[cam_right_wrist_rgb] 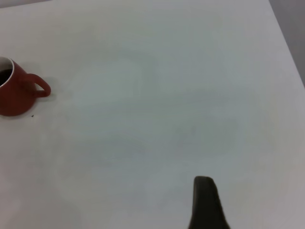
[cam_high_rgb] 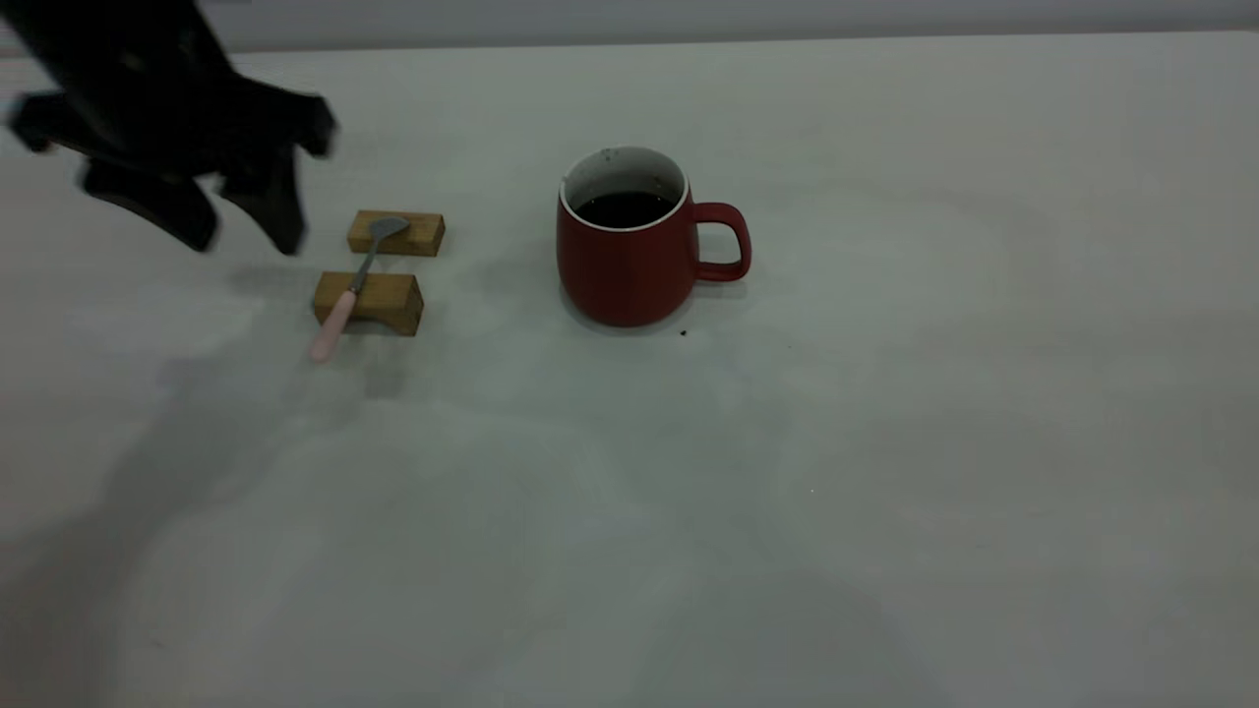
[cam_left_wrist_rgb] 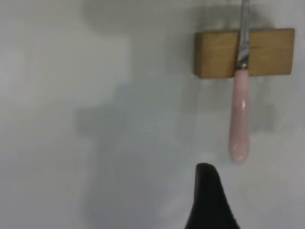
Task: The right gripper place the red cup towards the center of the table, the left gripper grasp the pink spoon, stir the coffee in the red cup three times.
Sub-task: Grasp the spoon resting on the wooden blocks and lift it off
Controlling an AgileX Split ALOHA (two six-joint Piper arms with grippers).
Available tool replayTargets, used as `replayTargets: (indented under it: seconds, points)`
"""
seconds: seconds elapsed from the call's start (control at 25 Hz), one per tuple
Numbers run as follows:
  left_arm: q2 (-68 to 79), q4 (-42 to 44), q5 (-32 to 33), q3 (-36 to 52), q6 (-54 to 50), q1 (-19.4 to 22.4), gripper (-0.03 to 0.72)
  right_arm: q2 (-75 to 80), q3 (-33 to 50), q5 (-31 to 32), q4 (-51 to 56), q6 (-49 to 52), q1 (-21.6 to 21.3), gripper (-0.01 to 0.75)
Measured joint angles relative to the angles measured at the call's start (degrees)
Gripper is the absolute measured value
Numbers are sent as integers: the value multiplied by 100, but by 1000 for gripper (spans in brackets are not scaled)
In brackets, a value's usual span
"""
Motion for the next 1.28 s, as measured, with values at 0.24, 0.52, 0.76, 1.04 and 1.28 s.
replayTargets:
  seconds: [0.24, 0.52, 0.76, 1.04, 1.28]
  points:
    - [703, 0, -72, -391, -5, -96, 554, 0, 0, 0, 0, 0, 0, 551]
    - [1011, 0, -202, -434, -127, -96, 554, 0, 0, 0, 0, 0, 0, 551]
    - [1262, 0, -584, -452, -241, -96, 554, 0, 0, 0, 0, 0, 0, 551]
    - [1525, 0, -727, -452, -278, -96, 554, 0, 0, 0, 0, 0, 0, 551]
    - [1620, 0, -792, -454, -321, -96, 479, 0, 0, 0, 5, 0, 0, 551]
